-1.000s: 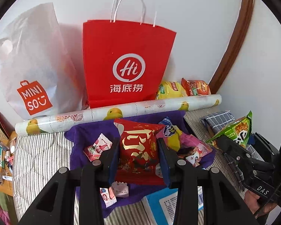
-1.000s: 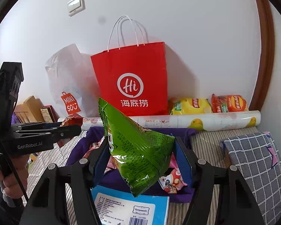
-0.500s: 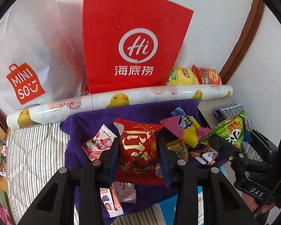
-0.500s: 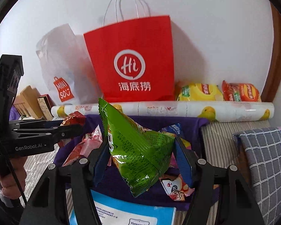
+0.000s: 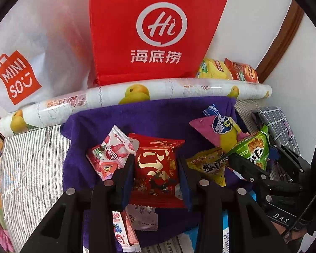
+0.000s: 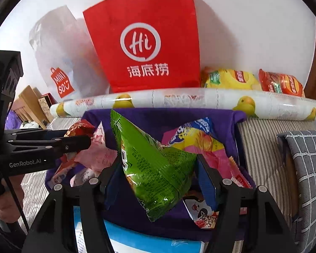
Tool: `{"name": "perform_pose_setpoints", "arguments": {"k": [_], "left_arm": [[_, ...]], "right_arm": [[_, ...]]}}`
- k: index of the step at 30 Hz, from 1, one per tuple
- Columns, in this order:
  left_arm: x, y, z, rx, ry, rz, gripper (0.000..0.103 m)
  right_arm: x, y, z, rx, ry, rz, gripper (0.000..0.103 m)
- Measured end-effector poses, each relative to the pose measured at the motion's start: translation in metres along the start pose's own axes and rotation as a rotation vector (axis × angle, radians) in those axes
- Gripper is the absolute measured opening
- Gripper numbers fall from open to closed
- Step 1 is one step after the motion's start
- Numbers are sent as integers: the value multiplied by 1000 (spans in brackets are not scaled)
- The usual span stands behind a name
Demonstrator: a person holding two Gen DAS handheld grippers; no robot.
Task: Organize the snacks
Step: 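Open the right tool to drop the green bag while the left tool drops the red packet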
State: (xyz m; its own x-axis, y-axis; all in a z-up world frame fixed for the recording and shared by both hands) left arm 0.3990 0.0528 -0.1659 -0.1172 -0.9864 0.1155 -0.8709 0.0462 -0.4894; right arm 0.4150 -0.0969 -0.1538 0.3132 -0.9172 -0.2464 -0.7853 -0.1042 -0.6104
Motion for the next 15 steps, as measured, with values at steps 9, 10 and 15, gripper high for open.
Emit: {"name": "perform_pose_setpoints", "arguments": {"k": [9, 10, 15], "left_arm": [[4, 2, 6, -15, 16, 15, 37], [4, 2, 7, -18, 17, 15, 37], [6, 3, 10, -24, 17, 18, 37]], "right_arm": [[3, 1, 2, -10, -1, 12, 66], [3, 2, 3, -11, 1, 12, 66], [3, 3, 3, -23, 4, 11, 67]]}}
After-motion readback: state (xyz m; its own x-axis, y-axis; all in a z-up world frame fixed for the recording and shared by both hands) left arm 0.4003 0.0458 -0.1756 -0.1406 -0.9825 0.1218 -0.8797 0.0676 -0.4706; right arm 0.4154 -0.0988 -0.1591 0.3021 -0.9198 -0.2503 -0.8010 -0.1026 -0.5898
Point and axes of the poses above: each gripper's, at about its wrist camera, not at the fingertips, and z roughly the way its jaws point, x to its right, y to its underside, the point moved 7 cm from there along z, roughly the way its jaws point, and after that the axes turned 4 degrees about z, right-handed, at the moved point
